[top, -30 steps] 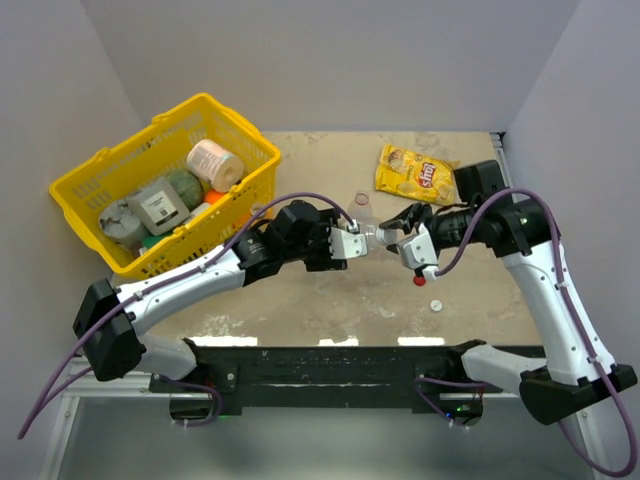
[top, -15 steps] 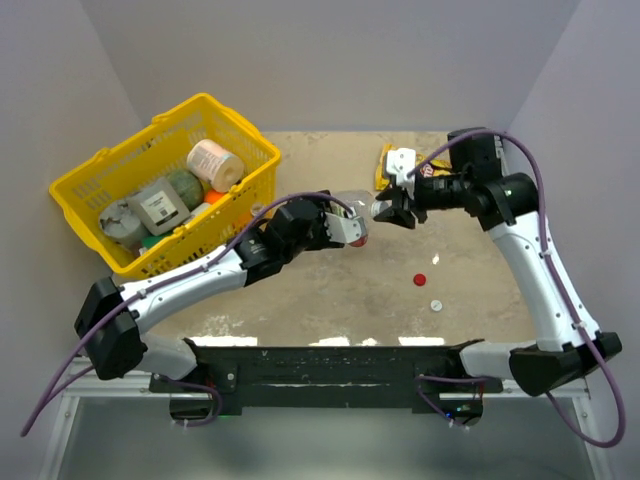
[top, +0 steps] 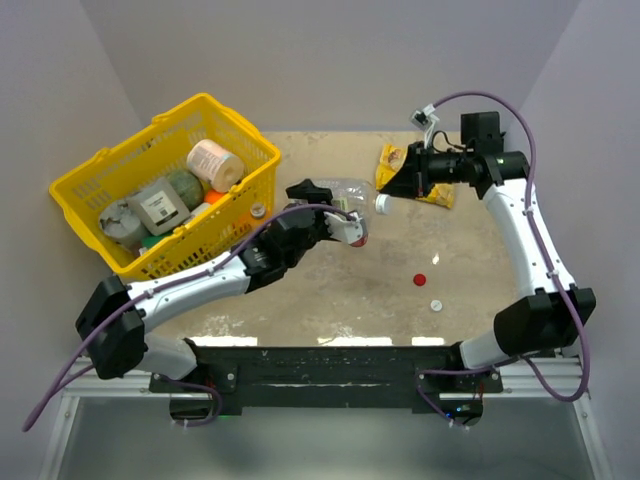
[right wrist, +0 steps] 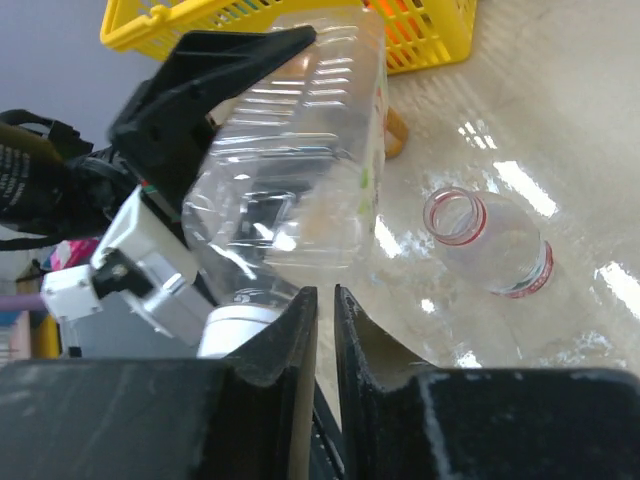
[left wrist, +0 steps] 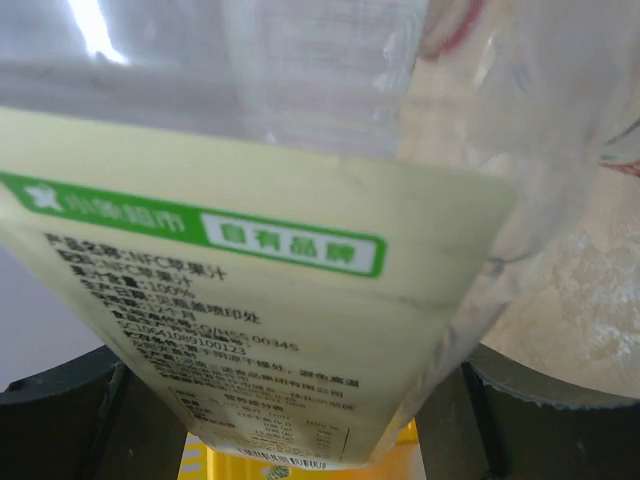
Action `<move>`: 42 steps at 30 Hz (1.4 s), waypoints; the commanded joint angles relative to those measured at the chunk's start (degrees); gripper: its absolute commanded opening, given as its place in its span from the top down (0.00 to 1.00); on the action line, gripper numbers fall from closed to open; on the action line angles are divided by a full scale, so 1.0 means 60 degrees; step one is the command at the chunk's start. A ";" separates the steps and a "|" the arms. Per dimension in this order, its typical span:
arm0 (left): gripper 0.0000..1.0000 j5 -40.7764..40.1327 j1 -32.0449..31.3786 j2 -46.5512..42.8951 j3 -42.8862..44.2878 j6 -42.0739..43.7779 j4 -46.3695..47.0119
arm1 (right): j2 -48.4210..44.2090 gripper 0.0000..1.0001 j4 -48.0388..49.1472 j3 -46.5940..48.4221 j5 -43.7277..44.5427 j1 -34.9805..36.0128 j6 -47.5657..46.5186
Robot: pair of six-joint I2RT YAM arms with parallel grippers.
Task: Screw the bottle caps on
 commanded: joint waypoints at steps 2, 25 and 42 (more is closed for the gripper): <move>1.00 -0.0077 -0.0022 -0.0327 0.0297 -0.0414 0.1489 | -0.0318 0.62 0.1097 0.0816 0.0011 -0.0203 0.1416; 1.00 0.3821 0.0622 0.1166 0.4266 -0.8603 -0.2132 | -0.2941 0.01 0.5039 -0.1715 -0.0164 -0.1889 0.3182; 1.00 0.3250 0.0153 0.1944 0.5000 -0.8399 -0.1808 | -0.2721 0.01 0.6608 -0.1217 0.2121 -0.0820 0.4726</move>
